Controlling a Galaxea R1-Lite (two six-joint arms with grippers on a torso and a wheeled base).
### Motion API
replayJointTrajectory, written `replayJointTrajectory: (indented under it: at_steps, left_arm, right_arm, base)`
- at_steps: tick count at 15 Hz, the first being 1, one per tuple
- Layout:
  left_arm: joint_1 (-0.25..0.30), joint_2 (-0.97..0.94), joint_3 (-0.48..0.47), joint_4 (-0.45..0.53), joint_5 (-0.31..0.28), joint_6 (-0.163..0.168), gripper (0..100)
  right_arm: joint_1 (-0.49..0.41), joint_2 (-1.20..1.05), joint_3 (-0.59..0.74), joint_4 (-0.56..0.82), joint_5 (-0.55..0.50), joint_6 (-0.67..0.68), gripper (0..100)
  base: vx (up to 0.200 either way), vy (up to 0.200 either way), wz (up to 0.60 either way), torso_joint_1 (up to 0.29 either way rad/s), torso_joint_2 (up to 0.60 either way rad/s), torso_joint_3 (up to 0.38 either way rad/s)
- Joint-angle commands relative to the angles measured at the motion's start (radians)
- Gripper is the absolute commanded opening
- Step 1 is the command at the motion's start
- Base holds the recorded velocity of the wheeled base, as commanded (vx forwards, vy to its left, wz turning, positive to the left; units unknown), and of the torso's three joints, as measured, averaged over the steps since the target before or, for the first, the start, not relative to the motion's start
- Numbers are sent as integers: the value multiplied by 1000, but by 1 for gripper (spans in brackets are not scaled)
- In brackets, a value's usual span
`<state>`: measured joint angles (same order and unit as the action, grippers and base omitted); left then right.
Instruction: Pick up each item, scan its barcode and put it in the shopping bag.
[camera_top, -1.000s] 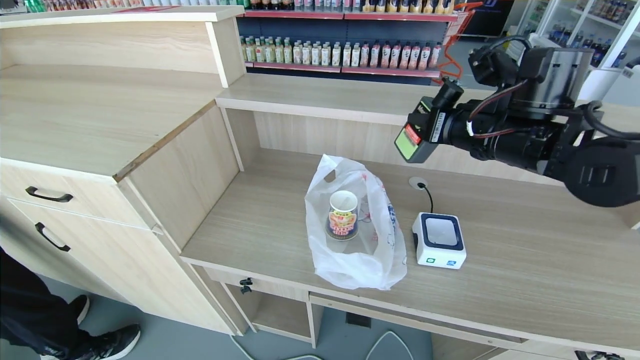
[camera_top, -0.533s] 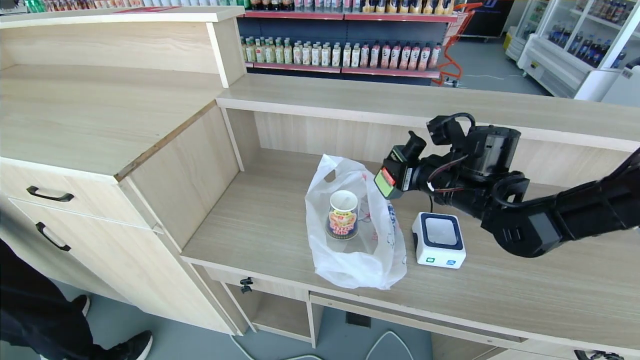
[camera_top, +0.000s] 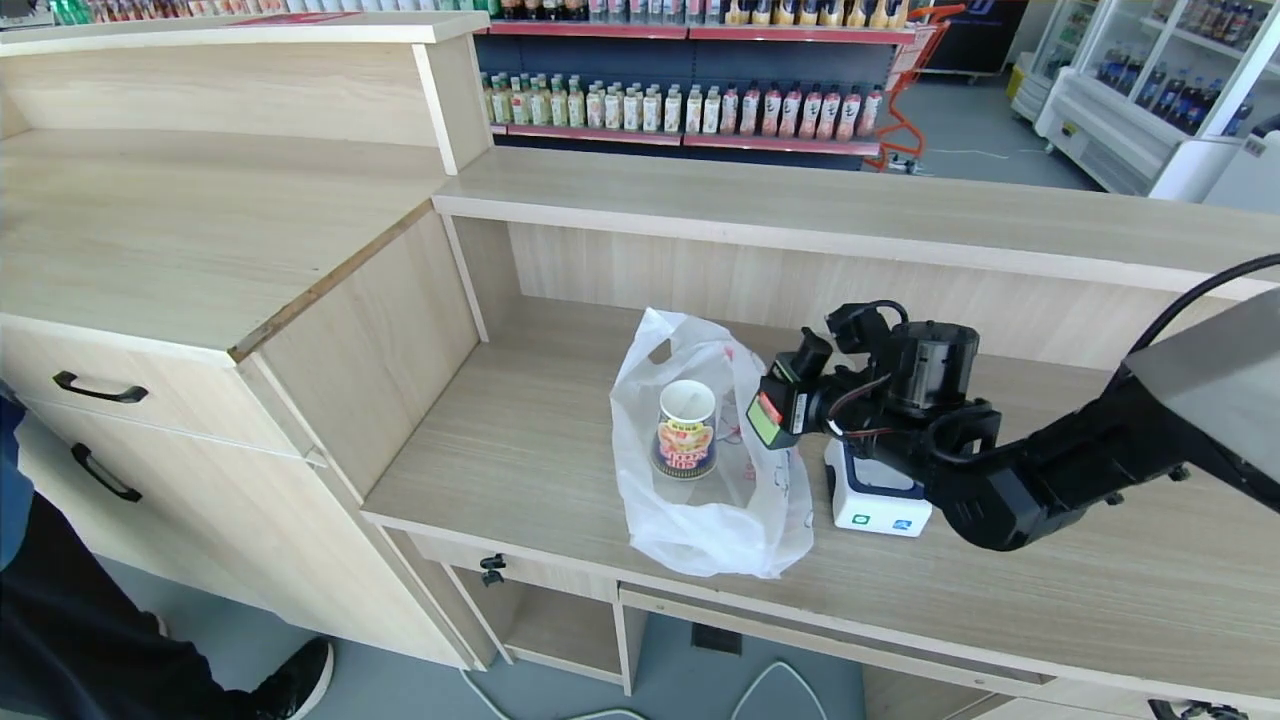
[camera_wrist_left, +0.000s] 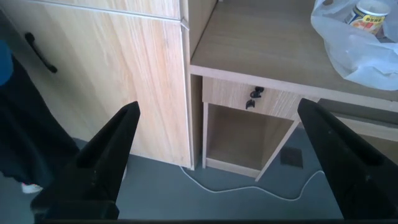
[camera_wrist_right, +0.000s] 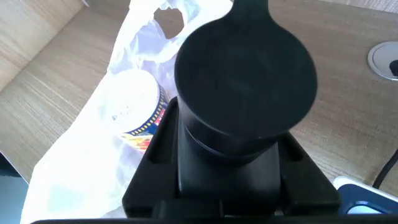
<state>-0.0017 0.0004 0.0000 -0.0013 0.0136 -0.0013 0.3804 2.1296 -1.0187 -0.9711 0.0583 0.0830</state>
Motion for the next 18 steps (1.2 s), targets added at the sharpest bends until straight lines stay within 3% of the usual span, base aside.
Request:
replayJointTrajectory:
  at_steps: [1, 9, 14, 18]
  left_arm:
    - [0, 0, 0, 0, 0, 0, 100]
    - [0, 1, 0, 0, 0, 0, 100]
    - [0, 0, 0, 0, 0, 0, 100]
    - [0, 0, 0, 0, 0, 0, 100]
  right_arm:
    - [8, 38, 8, -20, 0, 1, 0]
    - [91, 62, 62, -90, -8, 29, 0]
    - [83, 62, 63, -84, -12, 26, 0]
    - [71, 55, 89, -61, -84, 23, 0]
  base:
    - [0, 0, 0, 0, 0, 0]
    - [0, 0, 0, 0, 0, 0]
    - [0, 0, 0, 0, 0, 0]
    - [0, 0, 0, 0, 0, 0]
